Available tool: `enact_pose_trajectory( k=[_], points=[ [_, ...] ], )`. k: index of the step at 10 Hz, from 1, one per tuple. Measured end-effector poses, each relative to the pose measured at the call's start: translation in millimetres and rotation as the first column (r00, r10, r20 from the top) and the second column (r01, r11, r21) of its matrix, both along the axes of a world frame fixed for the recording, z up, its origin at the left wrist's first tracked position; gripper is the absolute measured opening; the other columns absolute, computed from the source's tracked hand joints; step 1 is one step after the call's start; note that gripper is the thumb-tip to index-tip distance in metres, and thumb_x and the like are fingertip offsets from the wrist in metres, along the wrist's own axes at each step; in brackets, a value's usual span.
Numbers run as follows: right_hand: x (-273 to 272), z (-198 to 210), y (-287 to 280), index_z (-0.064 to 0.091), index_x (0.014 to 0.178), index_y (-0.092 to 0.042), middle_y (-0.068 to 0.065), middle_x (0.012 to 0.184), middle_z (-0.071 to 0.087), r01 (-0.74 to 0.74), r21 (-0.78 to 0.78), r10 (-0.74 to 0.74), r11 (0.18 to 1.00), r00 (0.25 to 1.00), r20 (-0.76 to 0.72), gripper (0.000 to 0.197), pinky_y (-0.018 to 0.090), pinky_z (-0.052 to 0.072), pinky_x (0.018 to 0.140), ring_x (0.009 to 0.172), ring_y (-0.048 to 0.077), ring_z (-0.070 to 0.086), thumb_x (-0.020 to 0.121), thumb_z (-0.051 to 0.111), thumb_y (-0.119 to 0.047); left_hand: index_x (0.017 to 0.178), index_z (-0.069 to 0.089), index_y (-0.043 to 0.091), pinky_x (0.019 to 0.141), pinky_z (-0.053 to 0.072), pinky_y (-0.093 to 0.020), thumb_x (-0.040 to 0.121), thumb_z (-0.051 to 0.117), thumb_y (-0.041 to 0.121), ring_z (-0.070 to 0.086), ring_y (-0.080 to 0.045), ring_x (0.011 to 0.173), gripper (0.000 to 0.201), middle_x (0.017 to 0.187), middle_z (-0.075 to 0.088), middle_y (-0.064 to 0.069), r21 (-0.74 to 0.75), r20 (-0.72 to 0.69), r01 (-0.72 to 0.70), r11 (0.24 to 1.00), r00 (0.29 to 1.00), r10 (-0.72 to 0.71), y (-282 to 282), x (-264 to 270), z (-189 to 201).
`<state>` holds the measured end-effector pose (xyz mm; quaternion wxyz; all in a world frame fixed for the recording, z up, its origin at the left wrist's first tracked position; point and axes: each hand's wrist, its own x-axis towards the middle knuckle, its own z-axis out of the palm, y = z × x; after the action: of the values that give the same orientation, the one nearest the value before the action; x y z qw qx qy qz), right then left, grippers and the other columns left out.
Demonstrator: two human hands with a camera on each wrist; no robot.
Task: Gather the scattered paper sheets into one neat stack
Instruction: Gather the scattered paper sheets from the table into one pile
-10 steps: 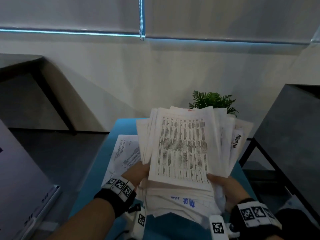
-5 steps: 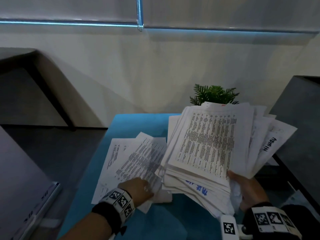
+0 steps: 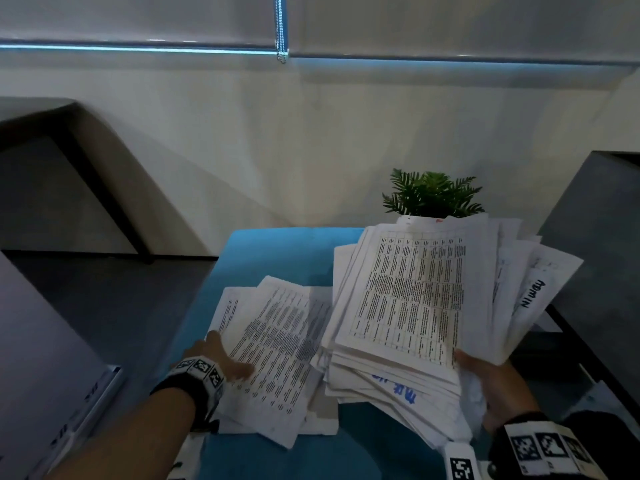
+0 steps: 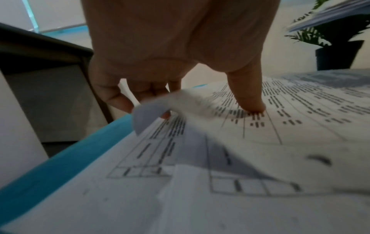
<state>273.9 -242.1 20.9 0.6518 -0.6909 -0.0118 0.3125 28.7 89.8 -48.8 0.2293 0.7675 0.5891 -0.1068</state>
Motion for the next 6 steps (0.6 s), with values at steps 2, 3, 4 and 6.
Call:
enact_pose_trajectory(
  k=[2, 3, 4, 6],
  points=[
    [2.8, -12.5, 4.0, 0.063, 0.091, -0.007, 0.009, 0.071, 0.07, 0.026, -0.029, -0.025, 0.999, 1.0, 0.01, 0.096, 0.048, 0.05, 0.084, 0.079, 0.028, 0.062, 0.011, 0.086, -0.054, 0.116, 0.051, 0.013, 0.079, 0.051, -0.027, 0.074, 0.068, 0.04, 0.06, -0.02, 0.092, 0.052, 0.104, 0.059, -0.003, -0.008, 0.088, 0.03, 1.0, 0.996, -0.029, -7.5, 1.7, 9.9],
    [-2.3, -5.0, 5.6, 0.061, 0.098, 0.0, 0.013, 0.076, 0.066, 0.021, -0.023, -0.021, 1.0, 1.0, -0.008, 0.066, 0.051, 0.048, 0.088, 0.079, 0.028, 0.06, 0.046, 0.082, -0.035, 0.101, 0.057, 0.016, 0.07, 0.049, -0.024, 0.075, 0.067, 0.047, 0.061, -0.018, 0.086, 0.041, 0.1, 0.063, -0.003, 0.01, 0.055, 0.04, 0.999, 0.998, -0.041, -15.5, 1.2, 10.7],
    [0.0, -9.0, 4.9, 0.06, 0.085, -0.008, 0.016, 0.085, 0.062, 0.003, -0.012, -0.003, 1.0, 1.0, 0.013, 0.029, 0.054, 0.046, 0.092, 0.08, 0.029, 0.059, 0.063, 0.073, -0.022, 0.1, 0.06, 0.015, 0.072, 0.054, -0.026, 0.07, 0.071, 0.049, 0.063, -0.018, 0.085, 0.047, 0.099, 0.064, -0.003, -0.007, 0.066, 0.033, 0.999, 0.997, -0.032, -22.1, 3.6, 9.9],
    [3.4, -14.5, 3.9, 0.058, 0.08, -0.01, 0.015, 0.084, 0.061, -0.009, -0.045, 0.009, 0.999, 1.0, 0.009, 0.007, 0.049, 0.046, 0.086, 0.077, 0.027, 0.058, 0.086, 0.061, -0.008, 0.124, 0.042, 0.01, 0.074, 0.047, -0.024, 0.067, 0.081, 0.02, 0.055, -0.022, 0.101, 0.07, 0.121, 0.054, -0.009, -0.113, 0.174, -0.077, 0.991, 0.98, 0.096, -32.5, 16.7, 12.1]
  ],
)
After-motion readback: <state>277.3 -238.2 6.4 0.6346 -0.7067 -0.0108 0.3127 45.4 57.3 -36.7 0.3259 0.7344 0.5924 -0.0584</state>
